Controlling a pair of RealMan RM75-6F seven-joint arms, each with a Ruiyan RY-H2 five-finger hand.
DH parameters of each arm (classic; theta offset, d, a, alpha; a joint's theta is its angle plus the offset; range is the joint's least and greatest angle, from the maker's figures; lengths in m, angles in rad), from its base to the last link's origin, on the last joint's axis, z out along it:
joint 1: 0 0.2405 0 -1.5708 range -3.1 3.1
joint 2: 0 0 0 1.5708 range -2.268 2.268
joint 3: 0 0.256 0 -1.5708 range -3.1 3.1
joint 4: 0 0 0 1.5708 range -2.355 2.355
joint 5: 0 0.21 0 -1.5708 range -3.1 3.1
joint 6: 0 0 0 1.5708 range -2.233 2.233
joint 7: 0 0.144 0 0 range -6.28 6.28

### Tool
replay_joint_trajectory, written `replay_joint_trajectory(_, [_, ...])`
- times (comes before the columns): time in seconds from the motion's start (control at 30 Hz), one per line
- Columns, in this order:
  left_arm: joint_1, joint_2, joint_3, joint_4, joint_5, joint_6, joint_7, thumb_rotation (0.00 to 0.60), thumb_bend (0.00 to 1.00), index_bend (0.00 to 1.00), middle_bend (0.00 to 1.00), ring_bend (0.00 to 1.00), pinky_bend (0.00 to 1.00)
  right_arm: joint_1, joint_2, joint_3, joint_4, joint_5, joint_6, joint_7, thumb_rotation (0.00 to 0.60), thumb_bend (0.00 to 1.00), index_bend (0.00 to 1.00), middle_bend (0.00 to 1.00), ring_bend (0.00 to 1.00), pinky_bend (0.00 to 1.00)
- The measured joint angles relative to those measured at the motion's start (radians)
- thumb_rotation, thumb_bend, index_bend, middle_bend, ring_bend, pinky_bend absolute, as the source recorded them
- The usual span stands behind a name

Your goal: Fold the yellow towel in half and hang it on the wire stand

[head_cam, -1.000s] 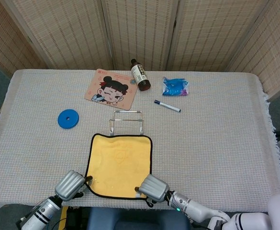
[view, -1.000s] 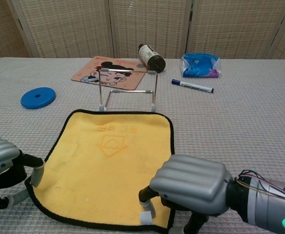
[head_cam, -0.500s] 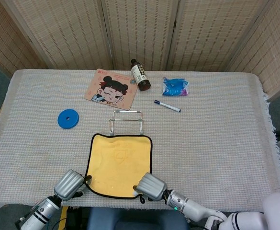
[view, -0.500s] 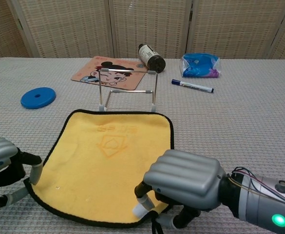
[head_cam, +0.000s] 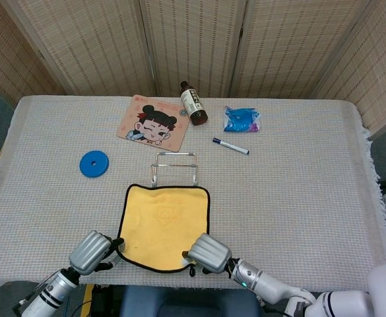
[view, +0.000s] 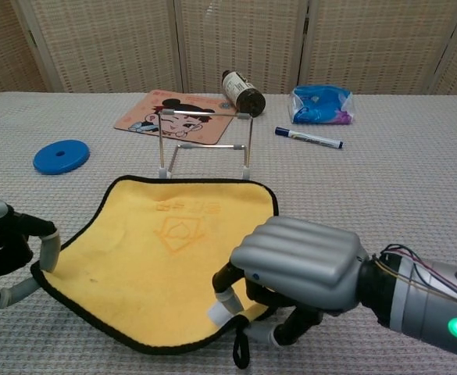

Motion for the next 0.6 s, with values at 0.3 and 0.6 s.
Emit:
replay_joint_trajectory(0.3, [0.016,0.082,0.025,-0.093,0.022,0.043,-0.063,0.600,0.54,0.66,0.99,0.84,1.00,0.007,0.084,-0.004,-0.095,-0.011,0.024,0.057,0.600,0.52,0.73,0.96,1.00,1.00])
replay_joint_trajectory(0.6, [0.047,0.158,0.078,-0.185,0.071,0.078,-0.089,0.600,0.54,0.65,0.99,0.84,1.00,0.004,0.193,-0.044,-0.205,-0.056,0.050,0.104,0.600,0.52,0.73,0.96,1.00,1.00])
